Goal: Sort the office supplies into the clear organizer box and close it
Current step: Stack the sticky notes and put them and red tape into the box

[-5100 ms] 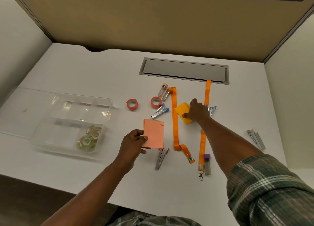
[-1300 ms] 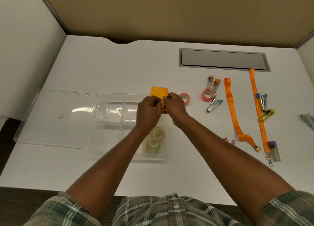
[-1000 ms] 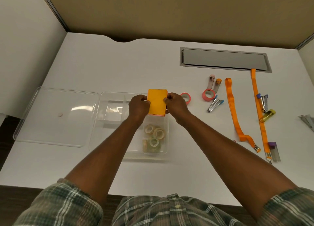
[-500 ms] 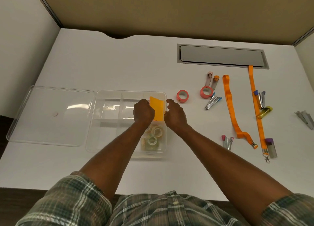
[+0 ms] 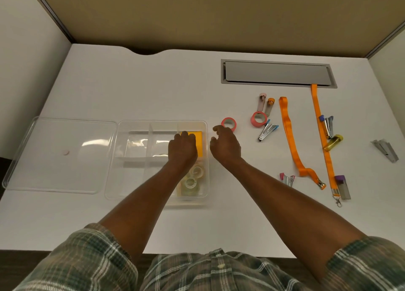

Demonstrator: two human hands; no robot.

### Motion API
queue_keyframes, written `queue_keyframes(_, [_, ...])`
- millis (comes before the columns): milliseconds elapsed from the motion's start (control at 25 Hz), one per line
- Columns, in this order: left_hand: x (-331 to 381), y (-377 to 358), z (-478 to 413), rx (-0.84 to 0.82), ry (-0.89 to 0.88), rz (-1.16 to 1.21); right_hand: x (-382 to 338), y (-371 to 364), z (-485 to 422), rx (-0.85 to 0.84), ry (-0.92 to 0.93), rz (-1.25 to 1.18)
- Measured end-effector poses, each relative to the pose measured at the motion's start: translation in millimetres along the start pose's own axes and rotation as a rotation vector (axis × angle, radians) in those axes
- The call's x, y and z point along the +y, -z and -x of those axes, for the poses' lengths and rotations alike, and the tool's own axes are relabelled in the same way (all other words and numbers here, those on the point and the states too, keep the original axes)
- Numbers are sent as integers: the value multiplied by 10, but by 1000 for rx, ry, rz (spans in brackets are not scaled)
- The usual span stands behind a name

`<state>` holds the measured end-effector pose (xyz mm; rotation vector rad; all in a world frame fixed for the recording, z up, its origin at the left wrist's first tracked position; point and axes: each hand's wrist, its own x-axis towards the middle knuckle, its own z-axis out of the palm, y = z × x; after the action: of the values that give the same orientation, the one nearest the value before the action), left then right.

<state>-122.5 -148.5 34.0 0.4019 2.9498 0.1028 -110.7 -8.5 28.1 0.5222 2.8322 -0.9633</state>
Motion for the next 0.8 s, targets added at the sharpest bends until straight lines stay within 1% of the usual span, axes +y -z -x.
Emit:
queue_keyframes(40, [-10, -24, 24, 13, 0, 24, 33, 50, -50, 20, 17, 52])
queue_keyframes(80, [-5, -37, 49, 28, 8, 67, 84, 95, -110, 5, 32, 125])
queue_keyframes(200, [20, -16, 147, 72, 30, 202, 237, 164, -316, -168, 1, 321])
queue_keyframes(240, [37, 8, 177, 92, 37, 240, 287, 168, -355, -204, -14, 357])
queue_keyframes(320, [86, 56, 217, 137, 51, 299, 386, 180, -395, -195, -36, 364])
queue_keyframes(480, [270, 120, 256, 186, 23, 388, 527, 223, -396, -114, -54, 199])
queue_keyframes(560, [375, 116, 241, 157, -12, 441, 532, 324, -369, -156, -13, 21])
queue_keyframes(680, [537, 70, 200, 120, -96, 540, 479, 647, -179, -433, 17, -339])
queue_keyframes(760, [665, 75, 169, 127, -123, 637, 480, 868, -89, -607, 50, -461])
queue_keyframes(800, [726, 88, 157, 146, -132, 671, 490, 954, -77, -662, 69, -487])
